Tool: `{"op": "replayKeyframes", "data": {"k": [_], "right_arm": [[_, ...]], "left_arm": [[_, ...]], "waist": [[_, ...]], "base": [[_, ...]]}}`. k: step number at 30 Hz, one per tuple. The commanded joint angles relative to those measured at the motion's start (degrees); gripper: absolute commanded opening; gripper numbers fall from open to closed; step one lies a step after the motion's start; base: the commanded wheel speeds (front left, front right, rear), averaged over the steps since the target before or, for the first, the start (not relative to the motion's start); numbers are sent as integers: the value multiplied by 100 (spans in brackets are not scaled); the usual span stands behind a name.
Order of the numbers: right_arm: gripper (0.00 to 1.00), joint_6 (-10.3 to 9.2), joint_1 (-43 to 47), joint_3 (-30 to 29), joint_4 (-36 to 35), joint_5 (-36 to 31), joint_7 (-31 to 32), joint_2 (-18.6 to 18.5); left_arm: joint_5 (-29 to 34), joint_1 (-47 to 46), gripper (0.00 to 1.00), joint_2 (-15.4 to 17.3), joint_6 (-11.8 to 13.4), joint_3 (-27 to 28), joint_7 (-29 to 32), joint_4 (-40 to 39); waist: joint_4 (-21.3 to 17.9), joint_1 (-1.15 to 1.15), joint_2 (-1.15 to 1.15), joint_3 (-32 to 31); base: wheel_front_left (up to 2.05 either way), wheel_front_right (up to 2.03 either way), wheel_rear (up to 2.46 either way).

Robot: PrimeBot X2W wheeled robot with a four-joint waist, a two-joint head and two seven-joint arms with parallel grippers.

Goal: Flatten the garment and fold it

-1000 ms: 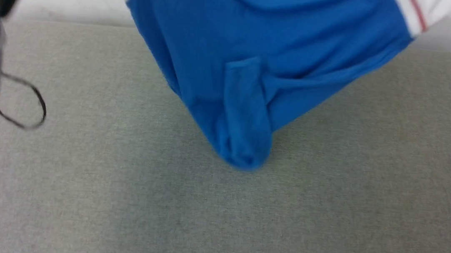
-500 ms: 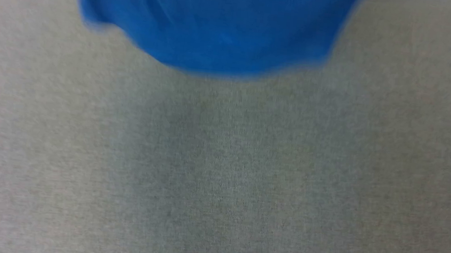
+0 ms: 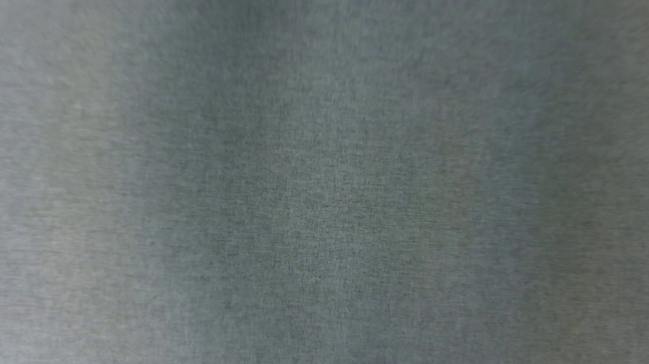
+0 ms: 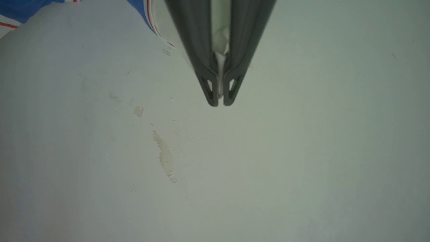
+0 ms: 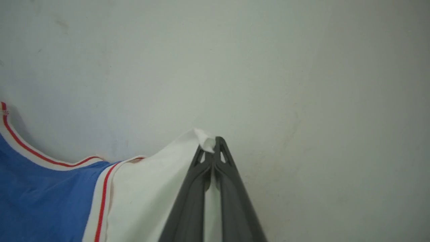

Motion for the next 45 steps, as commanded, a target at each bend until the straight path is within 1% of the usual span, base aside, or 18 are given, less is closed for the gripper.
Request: {"op": "replayKeyframes", "data": {"k": [1,5,8,11,13,17,20,24,28,33,37,40,45], "right_arm": [[0,-5,-63,45,80,32,-134,-27],[0,-5,-65,227,156,253,-394,-144],[0,-5,-6,428,52,548,-573,-256],[0,-5,238,689,-263,994,-700,-400],[0,-5,527,846,-615,1355,-722,-523],[0,-5,1536,1104,-1552,2025,-615,-797],[0,-5,2489,1080,-2276,2359,-454,-974],[0,-5,3825,801,-3131,2590,-147,-1037],[0,-5,5139,407,-3842,2679,133,-876],[0,-5,6786,-115,-4398,2734,440,-376],[0,-5,7974,-449,-4549,2823,635,54],[0,-5,8691,-663,-4624,2809,722,248],[0,-5,9610,-1161,-4654,2730,846,572]], "left_arm": [[-51,-33,0,-22,-90,8,-143,43],[-231,56,0,-39,-270,34,-376,71],[-415,201,0,-69,-420,33,-483,-30],[-643,598,0,-77,-537,28,-526,-292],[-763,997,0,-48,-587,2,-524,-562],[-956,2163,0,73,-621,-14,-523,-1252],[-1118,3198,0,168,-528,84,-428,-1853],[-1278,4604,0,241,-299,207,-274,-2781],[-1361,5918,0,288,-113,244,-153,-3608],[-1346,7594,0,354,28,-22,120,-4181],[-1556,8806,0,246,158,-205,231,-4282],[-1653,9589,0,228,226,-305,249,-4158],[-1907,10509,0,123,305,-377,210,-4021]], "waist": [[30,-1,1,654],[71,-1,1,932],[104,-1,1,1028],[153,-1,1,996],[205,-1,1,918],[271,-1,1,549],[292,-1,1,228],[311,-1,1,-168],[335,-1,1,-542],[363,-1,1,-982],[362,-1,1,-1281],[358,-1,1,-1522],[354,-1,1,-1823]], "base": [[0,0,0],[0,0,0],[0,0,0],[0,0,0],[0,0,0],[0,0,0],[0,0,0],[0,0,0],[0,0,0],[0,0,0],[0,0,0],[0,0,0],[0,0,0]]}}
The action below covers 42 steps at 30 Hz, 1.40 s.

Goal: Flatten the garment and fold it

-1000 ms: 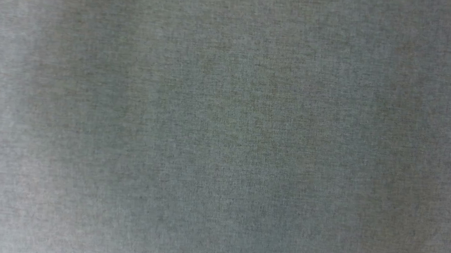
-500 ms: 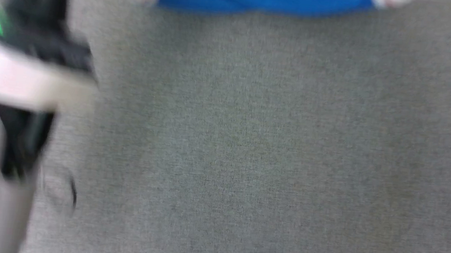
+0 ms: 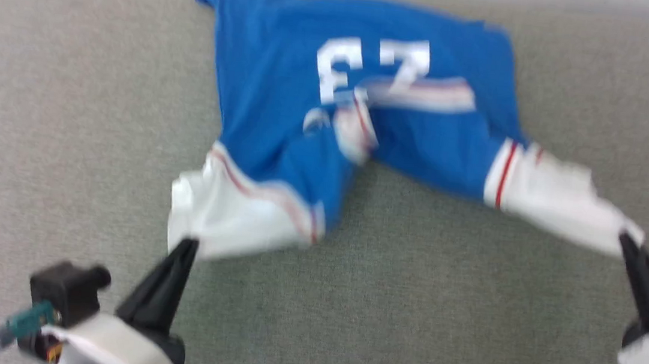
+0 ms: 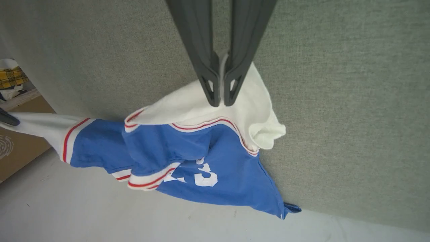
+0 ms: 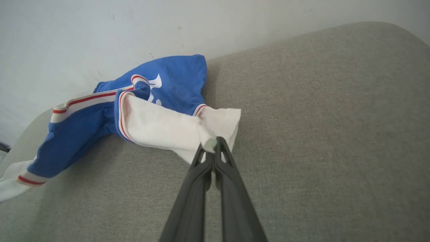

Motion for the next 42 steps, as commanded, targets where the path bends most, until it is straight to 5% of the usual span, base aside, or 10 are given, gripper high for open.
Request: {"op": "replayKeyframes", "data": {"k": [1,12,28,37,38,39,42], "right_arm": [[0,-4,323,-132,-63,-85,52,120],[0,-4,1691,-414,109,-195,838,604],[0,-4,2876,-315,-148,43,2737,535],[0,-4,2534,-374,57,-444,1955,527],[63,-4,2474,-322,160,-591,1829,498],[100,-4,2403,-314,258,-714,1682,500],[100,-4,2168,-300,363,-917,1418,498]], "left_arm": [[-74,252,0,-25,44,-2,-45,49],[-460,1224,0,44,130,-47,253,489],[-1025,2205,0,340,468,339,831,173],[-927,2082,0,342,548,377,740,-104],[-911,2018,0,325,536,345,733,-122],[-904,1956,0,304,526,311,733,-139],[-889,1805,0,262,509,242,740,-188]], "waist": [[8,2,0,-375],[10,2,0,-850],[139,2,0,-1010],[251,2,0,-1045],[262,2,0,-1051],[268,2,0,-1057],[280,2,0,-1064]], "base": [[0,0,0],[0,0,0],[0,0,0],[0,0,0],[0,0,0],[0,0,0],[0,0,0]]}}
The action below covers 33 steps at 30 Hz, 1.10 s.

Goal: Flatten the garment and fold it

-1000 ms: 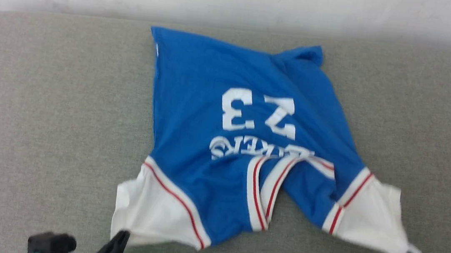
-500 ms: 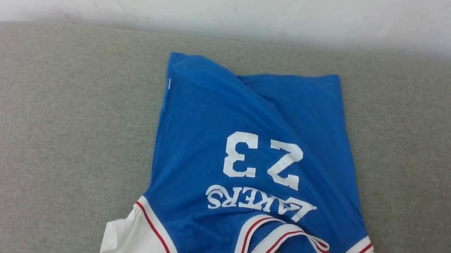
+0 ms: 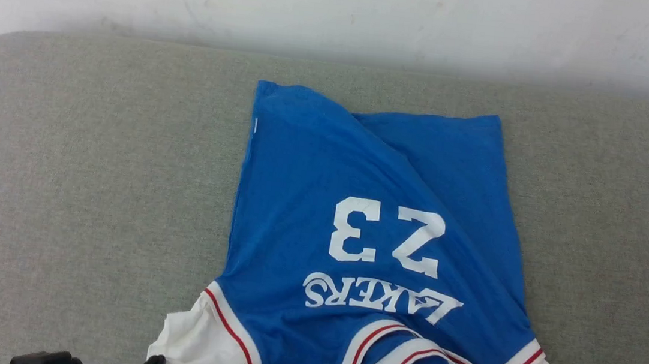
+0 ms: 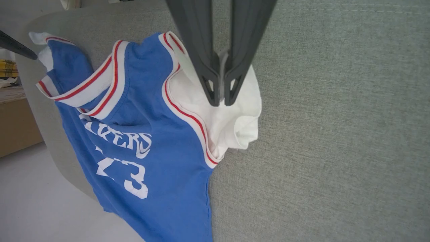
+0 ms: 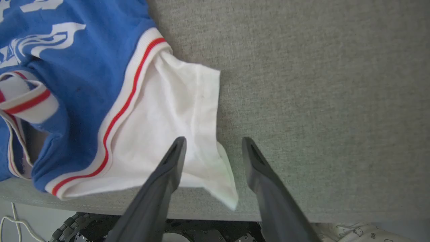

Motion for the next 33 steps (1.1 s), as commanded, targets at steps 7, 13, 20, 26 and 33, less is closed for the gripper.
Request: {"op": "replayKeyframes", "data": {"k": [7,13,20,26,33], "right_arm": [[100,-4,-1371,-443,-1254,147,-252,-245],[100,-4,-3210,-288,-1372,-182,-429,-713],[100,-4,-4877,321,-138,-812,-134,-1016],[100,-4,-5821,238,1139,-1238,428,-925],[100,-4,-6268,63,1987,-1578,444,-983]], "left_arm": [[119,-195,0,23,29,14,-42,-245],[225,-442,0,-19,13,-44,-134,-434],[357,-840,0,-176,-82,-189,-364,-493],[524,-1190,0,-282,-169,-413,-455,-485],[634,-1574,0,-466,-261,-680,-527,-404]], "waist": [[10,0,0,212],[145,0,0,717],[471,0,0,1376],[810,0,0,1907],[1242,0,0,2389]], "base": [[0,0,0],[0,0,0],[0,0,0],[0,0,0],[0,0,0]]}}
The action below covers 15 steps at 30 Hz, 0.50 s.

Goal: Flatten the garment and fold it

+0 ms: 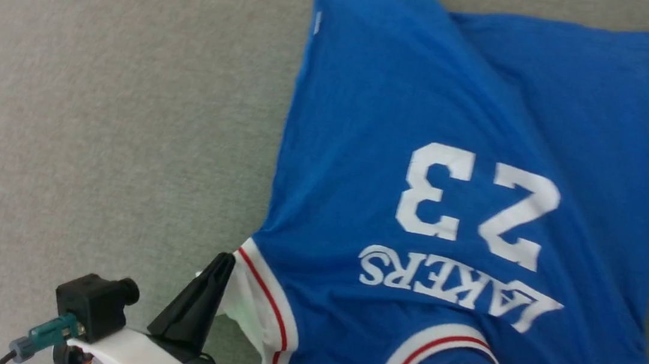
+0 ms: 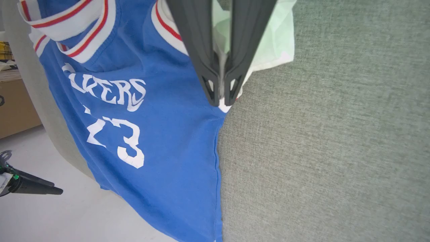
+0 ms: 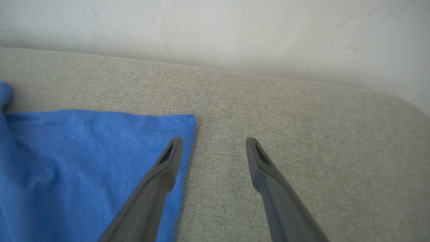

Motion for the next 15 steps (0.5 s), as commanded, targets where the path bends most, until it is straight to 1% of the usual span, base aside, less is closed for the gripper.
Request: {"op": "replayKeyframes", "data": {"k": [1,8,13,14,15], "right_arm": [[100,-4,-90,-12,62,-56,-35,-3],[100,-4,-129,-62,510,-186,-30,-85],[100,-4,-163,-163,762,-205,44,-33],[72,-4,-165,-180,805,-241,78,-32],[3,-4,-173,-245,826,-305,76,-26]], "left_arm": [[37,-108,0,-42,-47,-20,-50,35],[36,-246,0,-140,-116,-141,-123,208],[47,-315,0,-156,-137,-175,-146,270],[50,-326,0,-156,-134,-177,-145,280],[53,-335,0,-154,-129,-175,-145,287]], "waist": [[439,-2,0,430],[710,-2,0,620],[789,-2,0,675],[785,-2,0,675],[770,-2,0,669]], "base": [[0,0,0],[0,0,0],[0,0,0],[0,0,0],[0,0,0]]}}
